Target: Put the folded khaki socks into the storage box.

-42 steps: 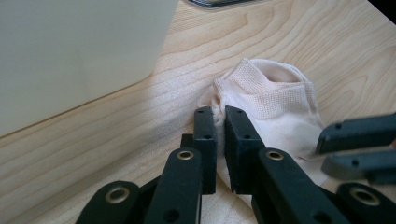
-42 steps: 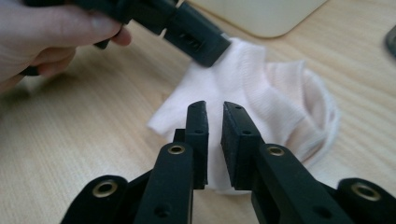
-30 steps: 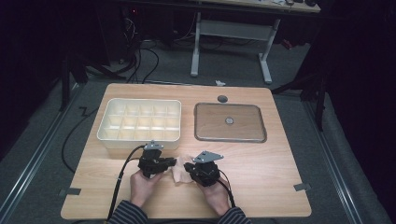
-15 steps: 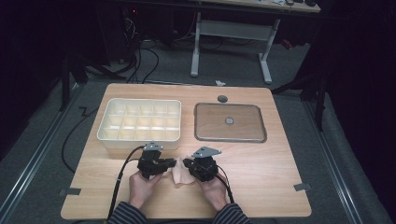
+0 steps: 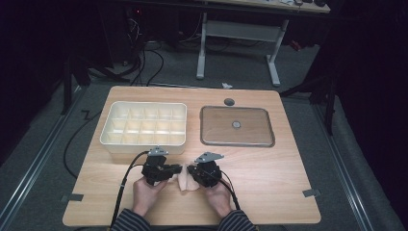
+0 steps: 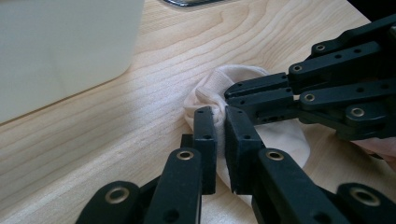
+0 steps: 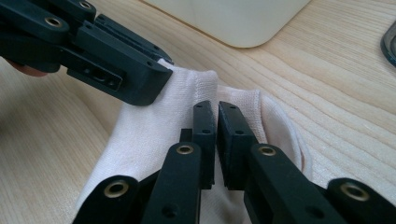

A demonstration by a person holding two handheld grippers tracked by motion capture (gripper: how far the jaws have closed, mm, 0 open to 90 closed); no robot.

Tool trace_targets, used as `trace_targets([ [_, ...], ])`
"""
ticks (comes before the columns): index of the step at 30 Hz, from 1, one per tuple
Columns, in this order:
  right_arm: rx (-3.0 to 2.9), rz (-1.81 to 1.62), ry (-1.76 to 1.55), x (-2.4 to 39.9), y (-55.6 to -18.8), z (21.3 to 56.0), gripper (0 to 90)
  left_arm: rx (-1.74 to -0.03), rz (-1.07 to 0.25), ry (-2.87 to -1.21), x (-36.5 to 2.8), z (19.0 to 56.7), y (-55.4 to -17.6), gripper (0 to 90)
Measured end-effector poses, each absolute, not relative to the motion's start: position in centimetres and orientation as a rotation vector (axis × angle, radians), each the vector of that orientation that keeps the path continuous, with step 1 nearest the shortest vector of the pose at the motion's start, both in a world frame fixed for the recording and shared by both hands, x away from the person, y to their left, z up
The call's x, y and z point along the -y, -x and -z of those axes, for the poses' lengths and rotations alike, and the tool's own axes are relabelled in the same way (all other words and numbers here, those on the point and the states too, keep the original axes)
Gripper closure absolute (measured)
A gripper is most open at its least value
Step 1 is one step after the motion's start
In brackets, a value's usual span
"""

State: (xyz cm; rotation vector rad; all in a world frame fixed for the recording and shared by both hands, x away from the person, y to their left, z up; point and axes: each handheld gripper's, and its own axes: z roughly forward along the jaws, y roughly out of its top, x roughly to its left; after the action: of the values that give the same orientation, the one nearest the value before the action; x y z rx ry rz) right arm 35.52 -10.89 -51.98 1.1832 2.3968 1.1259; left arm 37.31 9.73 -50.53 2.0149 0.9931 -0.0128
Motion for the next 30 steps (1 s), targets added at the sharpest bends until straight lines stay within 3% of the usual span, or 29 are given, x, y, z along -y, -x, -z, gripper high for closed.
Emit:
trace_targets([
  [26, -2.467, -1.12, -1.139, 10.1, -35.2, 52.3, 89.8, -0.953, 0.061, -1.947, -9.4, 49.6, -37.3, 84.9],
  [30, -2.433, -1.131, -1.126, 10.6, -34.8, 51.8, 83.5, -0.976, 0.02, -1.951, -9.4, 49.5, -37.2, 84.8],
])
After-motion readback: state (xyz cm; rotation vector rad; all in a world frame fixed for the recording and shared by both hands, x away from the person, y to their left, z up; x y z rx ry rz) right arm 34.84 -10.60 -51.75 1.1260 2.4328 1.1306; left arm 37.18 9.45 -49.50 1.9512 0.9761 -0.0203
